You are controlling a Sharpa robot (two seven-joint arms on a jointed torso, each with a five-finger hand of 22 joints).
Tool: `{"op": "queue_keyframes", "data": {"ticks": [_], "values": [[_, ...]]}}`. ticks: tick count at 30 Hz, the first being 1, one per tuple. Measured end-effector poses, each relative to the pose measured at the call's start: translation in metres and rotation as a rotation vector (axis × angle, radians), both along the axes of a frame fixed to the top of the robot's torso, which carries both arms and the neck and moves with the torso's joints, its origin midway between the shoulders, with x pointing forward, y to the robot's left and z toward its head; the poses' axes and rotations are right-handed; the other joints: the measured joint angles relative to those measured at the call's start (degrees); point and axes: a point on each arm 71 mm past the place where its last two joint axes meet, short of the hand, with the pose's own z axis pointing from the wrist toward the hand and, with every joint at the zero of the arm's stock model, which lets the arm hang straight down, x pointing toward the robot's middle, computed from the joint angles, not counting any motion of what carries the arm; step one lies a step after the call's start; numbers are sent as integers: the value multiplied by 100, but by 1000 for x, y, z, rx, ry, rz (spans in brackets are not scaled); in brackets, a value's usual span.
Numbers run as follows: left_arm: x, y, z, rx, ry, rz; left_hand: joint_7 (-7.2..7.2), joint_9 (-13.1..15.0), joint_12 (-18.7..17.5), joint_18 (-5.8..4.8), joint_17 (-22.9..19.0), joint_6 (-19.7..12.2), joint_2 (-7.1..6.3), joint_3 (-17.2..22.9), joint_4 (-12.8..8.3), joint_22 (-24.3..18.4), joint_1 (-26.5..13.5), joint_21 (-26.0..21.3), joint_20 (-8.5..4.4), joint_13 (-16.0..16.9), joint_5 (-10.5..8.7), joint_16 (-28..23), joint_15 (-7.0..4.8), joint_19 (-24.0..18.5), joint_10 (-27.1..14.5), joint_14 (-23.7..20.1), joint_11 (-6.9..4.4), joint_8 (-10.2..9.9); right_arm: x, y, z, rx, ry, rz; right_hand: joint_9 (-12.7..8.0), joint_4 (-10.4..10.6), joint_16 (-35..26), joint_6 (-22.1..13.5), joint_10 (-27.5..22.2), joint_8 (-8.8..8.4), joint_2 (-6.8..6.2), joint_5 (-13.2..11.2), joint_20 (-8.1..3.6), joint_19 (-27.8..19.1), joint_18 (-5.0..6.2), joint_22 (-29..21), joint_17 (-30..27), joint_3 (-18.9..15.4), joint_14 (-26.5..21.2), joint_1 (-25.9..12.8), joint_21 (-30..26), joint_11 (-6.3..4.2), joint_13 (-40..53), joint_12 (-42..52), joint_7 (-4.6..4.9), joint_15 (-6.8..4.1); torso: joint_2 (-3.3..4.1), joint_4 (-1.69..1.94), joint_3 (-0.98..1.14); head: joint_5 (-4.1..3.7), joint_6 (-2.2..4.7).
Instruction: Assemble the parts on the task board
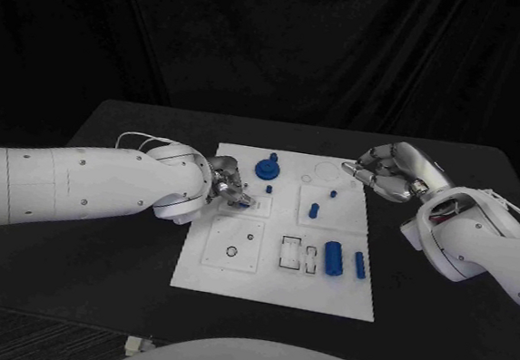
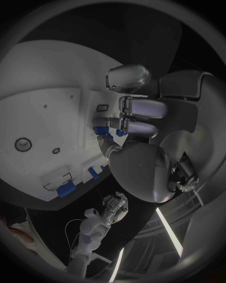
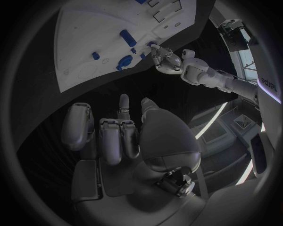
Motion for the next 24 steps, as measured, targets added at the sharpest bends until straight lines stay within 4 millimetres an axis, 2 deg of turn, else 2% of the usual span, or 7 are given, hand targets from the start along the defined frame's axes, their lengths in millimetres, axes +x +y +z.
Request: {"op": "queue_keyframes", "data": {"ticks": [1,5,6,7,10,24], "values": [[0,0,0,0,-1,1,21,-7,0,0,0,-21,-36,71,-71,0,36,0,0,0,67,0,0,0,0,0,0,0,0,0,0,0,0,0,0,0,0,0,0,0,0,0,0,0,0,0,0,0,0,0,0,0,0,0,0,0,-1,0,0,0,0],[1,1,2,2,-4,3,40,-138,0,0,0,-40,-64,71,-71,0,66,0,0,0,77,0,0,1,0,0,0,-6,0,0,0,0,0,0,0,0,0,-1,0,0,1,0,0,0,0,0,0,0,0,1,0,0,0,0,1,0,-2,0,-1,-8,0],[1,1,2,2,-4,3,41,-151,0,-1,0,-40,-42,71,-71,0,87,0,0,0,77,0,0,1,1,0,0,-6,0,0,0,-1,0,0,0,0,0,-2,0,0,21,0,0,0,1,0,0,0,0,74,0,0,0,0,2,0,-2,0,-1,-9,0],[1,1,2,3,-4,3,41,-156,0,0,0,-40,-42,71,-71,0,88,0,-9,0,77,0,0,10,1,0,1,-6,0,0,0,-1,1,-1,0,0,0,-11,0,0,-31,0,0,0,1,0,0,0,0,162,0,0,0,0,11,0,-2,-1,-1,-9,0],[2,1,3,5,-5,4,41,-220,0,0,0,-41,-42,71,-71,0,88,0,-19,0,77,0,0,20,1,0,1,-7,0,0,0,-1,1,-1,0,0,0,-10,0,0,-32,0,0,0,1,0,0,0,0,165,0,0,0,0,10,0,-3,-1,-1,7,0],[17,-3,26,36,1,-31,42,-220,0,0,0,-41,-42,72,-70,0,88,0,-19,0,76,0,0,20,1,0,1,-7,2,1,-1,-4,3,-1,0,0,0,-10,0,0,-32,0,0,0,1,0,0,0,0,165,0,0,0,0,10,0,0,-1,-1,-9,0]]}}
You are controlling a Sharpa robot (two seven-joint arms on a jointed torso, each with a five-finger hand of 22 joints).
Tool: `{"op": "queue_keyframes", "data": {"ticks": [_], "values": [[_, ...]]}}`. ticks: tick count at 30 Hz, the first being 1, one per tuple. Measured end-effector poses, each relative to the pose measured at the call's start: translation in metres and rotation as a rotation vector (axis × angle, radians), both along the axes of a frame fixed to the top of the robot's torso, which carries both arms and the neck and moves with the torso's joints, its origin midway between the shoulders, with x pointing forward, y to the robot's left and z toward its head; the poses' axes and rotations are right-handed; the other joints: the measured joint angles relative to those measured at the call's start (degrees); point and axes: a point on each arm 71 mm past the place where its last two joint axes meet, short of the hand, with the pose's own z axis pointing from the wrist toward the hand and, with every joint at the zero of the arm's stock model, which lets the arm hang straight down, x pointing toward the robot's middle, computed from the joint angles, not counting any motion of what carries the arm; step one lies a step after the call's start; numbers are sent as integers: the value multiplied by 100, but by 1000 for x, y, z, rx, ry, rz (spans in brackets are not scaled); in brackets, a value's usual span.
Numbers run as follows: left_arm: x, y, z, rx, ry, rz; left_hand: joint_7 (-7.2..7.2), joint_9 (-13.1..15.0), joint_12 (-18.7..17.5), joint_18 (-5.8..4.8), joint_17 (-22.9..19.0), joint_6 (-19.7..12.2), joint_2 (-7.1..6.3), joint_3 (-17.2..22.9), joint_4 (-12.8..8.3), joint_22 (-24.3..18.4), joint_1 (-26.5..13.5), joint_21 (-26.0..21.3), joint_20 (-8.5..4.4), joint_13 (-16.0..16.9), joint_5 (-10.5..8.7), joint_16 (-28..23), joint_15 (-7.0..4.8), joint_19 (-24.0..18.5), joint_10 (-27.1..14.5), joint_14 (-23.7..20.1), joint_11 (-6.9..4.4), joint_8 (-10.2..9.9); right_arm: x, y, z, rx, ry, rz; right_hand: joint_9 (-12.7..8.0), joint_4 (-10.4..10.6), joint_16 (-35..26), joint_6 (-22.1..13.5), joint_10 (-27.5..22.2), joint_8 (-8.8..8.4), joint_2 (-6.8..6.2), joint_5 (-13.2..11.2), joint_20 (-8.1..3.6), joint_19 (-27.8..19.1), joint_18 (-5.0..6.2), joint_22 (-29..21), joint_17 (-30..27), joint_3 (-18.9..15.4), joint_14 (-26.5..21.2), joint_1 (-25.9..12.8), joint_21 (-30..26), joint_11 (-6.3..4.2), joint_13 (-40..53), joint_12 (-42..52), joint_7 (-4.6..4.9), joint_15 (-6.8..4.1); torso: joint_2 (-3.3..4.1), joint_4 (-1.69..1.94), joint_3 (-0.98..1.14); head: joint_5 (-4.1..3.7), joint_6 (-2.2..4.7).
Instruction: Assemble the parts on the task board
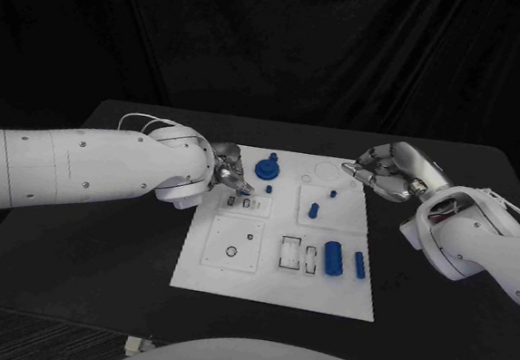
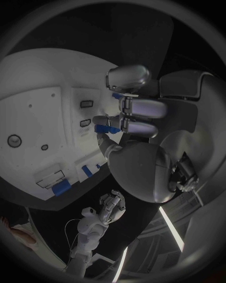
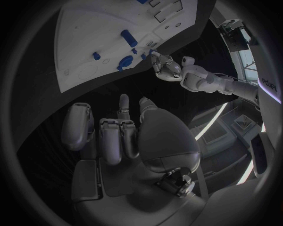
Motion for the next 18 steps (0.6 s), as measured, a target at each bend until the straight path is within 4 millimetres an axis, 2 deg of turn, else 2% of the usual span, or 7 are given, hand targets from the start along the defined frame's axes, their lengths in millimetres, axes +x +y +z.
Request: {"op": "queue_keyframes", "data": {"ticks": [8,11,18], "values": [[8,-7,10,26,65,-45,28,0,0,0,0,-28,0,63,-62,0,0,0,0,0,-4,0,0,1,0,0,0,0,0,0,0,-1,1,0,0,0,0,0,0,0,0,0,0,0,0,0,0,0,0,0,0,0,0,0,0,0,1,0,0,9,0],[11,-7,10,40,93,-49,28,0,0,0,0,-28,0,63,-61,0,0,0,-1,0,-4,0,-49,1,0,-50,0,1,0,0,0,-1,1,0,0,0,0,0,0,0,0,0,0,0,0,0,0,0,0,0,0,0,0,0,0,0,1,-1,0,-4,0],[15,-6,8,71,148,-50,28,0,0,0,0,-28,0,64,-61,0,0,0,-1,0,-4,0,-49,1,0,-50,-1,1,0,0,0,-1,2,0,0,0,0,0,0,0,0,0,0,0,0,0,0,0,0,0,0,0,0,0,0,0,1,-2,0,-24,0]]}}
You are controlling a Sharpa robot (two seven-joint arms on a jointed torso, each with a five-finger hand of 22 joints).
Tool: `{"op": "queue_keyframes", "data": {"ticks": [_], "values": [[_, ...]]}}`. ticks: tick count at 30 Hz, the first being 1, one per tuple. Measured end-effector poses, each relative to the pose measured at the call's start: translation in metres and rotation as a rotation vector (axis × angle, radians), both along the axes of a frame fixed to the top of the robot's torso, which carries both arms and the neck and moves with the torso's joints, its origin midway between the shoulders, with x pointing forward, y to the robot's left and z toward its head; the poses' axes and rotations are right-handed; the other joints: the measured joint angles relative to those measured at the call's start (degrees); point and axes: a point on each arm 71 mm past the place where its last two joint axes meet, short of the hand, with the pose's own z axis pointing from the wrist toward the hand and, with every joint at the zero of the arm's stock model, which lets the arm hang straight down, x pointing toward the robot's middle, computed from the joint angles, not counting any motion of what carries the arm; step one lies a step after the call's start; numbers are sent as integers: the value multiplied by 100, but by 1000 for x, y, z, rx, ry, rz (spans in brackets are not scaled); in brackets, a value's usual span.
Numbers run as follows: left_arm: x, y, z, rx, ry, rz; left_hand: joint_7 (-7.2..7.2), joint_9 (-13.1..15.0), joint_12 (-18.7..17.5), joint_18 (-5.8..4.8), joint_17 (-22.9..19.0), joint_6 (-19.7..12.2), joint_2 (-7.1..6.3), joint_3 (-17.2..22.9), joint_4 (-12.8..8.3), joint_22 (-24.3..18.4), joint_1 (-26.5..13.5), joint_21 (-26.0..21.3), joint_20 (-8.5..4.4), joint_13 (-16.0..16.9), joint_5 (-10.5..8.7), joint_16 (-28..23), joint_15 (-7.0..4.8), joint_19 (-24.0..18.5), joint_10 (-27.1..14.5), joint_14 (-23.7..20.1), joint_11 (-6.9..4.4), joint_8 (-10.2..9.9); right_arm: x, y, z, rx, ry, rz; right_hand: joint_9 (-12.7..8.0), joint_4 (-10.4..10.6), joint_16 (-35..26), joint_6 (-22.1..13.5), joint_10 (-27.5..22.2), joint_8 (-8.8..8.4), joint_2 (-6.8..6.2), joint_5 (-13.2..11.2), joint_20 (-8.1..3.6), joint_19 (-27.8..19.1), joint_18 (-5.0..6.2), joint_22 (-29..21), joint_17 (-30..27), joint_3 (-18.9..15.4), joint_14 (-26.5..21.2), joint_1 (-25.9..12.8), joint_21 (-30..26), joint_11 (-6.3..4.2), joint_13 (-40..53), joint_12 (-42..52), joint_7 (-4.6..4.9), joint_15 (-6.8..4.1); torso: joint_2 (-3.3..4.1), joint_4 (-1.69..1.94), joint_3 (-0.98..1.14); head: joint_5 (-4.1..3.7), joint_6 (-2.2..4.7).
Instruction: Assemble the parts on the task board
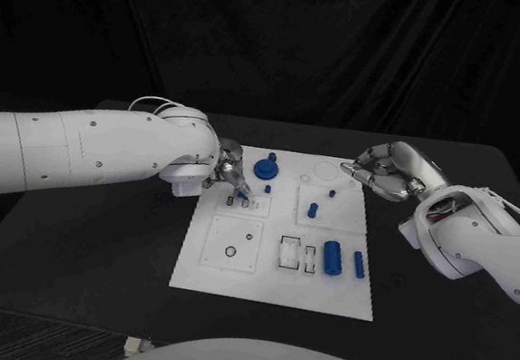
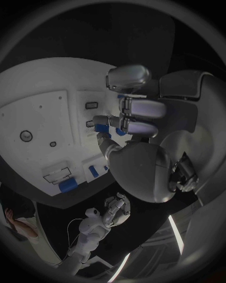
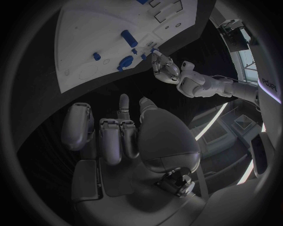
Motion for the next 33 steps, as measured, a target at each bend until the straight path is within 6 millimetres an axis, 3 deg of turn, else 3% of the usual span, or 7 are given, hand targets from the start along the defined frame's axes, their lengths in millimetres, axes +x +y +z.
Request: {"op": "queue_keyframes", "data": {"ticks": [4,33], "values": [[1,-1,-1,12,19,0,0,0,0,0,0,0,0,78,76,0,0,0,0,0,0,0,0,0,0,0,0,0,0,0,0,0,0,0,0,0,0,0,0,0,0,0,0,0,0,0,0,0,0,0,0,0,0,0,0,0,-1,0,0,15,0],[9,-5,-5,65,58,-4,0,1,0,0,0,0,0,109,48,0,-1,0,-10,0,-57,0,0,10,0,0,0,0,0,1,0,0,2,3,0,0,0,0,0,0,0,0,0,0,0,0,0,0,0,0,0,0,0,0,0,0,1,3,0,20,0]]}}
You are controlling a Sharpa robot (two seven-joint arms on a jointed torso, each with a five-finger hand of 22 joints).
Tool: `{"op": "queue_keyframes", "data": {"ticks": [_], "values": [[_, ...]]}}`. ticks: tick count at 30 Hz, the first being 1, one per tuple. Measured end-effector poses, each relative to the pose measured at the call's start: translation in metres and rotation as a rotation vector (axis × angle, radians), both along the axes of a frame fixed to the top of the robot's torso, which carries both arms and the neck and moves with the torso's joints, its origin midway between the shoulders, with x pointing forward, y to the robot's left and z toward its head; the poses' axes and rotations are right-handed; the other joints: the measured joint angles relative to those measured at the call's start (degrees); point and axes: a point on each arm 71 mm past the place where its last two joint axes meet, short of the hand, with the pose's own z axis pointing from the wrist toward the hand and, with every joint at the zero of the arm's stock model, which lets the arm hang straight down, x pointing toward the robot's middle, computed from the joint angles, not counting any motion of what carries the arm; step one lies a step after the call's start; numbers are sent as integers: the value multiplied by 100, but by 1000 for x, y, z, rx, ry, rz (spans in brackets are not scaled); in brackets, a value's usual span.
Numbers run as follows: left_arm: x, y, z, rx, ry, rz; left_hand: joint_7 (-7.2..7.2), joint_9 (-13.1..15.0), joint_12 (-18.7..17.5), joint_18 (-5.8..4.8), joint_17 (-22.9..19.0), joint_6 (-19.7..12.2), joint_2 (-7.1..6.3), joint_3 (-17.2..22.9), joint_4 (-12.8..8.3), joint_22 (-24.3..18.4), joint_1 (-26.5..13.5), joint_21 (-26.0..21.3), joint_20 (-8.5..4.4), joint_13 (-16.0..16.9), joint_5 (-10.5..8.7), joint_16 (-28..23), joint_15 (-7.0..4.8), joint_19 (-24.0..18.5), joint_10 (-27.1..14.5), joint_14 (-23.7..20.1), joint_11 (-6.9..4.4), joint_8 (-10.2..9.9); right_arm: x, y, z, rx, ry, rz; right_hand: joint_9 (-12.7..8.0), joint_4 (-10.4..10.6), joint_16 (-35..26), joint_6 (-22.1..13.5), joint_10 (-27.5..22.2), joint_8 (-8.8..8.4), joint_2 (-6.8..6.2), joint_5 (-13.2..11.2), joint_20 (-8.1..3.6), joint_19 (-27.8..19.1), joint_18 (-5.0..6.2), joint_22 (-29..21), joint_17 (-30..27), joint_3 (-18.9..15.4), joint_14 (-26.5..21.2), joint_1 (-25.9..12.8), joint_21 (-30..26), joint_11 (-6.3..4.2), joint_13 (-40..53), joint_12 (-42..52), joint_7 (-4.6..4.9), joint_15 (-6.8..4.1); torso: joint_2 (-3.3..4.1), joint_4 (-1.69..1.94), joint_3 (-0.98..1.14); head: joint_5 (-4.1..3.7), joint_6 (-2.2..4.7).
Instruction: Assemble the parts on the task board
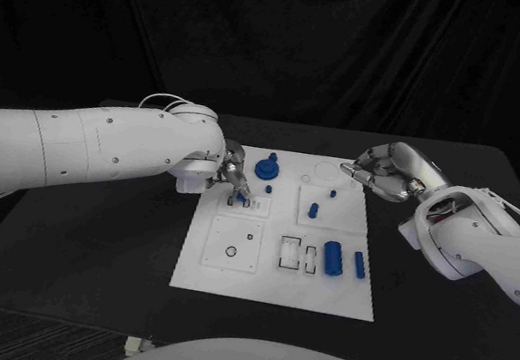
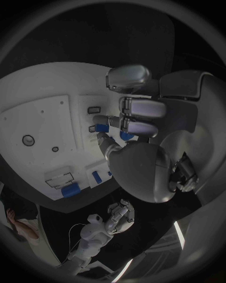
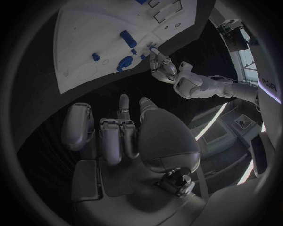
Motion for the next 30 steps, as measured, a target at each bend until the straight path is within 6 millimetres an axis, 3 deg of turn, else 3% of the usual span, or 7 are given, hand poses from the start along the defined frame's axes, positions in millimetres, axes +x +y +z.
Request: {"op": "queue_keyframes", "data": {"ticks": [6,30], "values": [[0,-1,0,2,3,-2,0,0,0,0,0,0,0,47,47,0,0,0,0,0,-109,0,0,0,0,0,0,0,0,0,0,0,1,0,0,0,0,0,0,0,0,0,0,0,0,0,0,0,0,0,0,0,0,0,0,0,2,-1,0,-5,0],[-2,-1,-2,9,22,-14,0,0,0,0,0,0,1,47,47,0,-1,-1,0,0,-110,0,0,0,0,0,0,0,0,1,-1,-2,6,3,0,0,0,0,0,0,0,0,0,0,0,0,0,0,0,0,0,0,0,0,0,0,0,-1,0,2,0]]}}
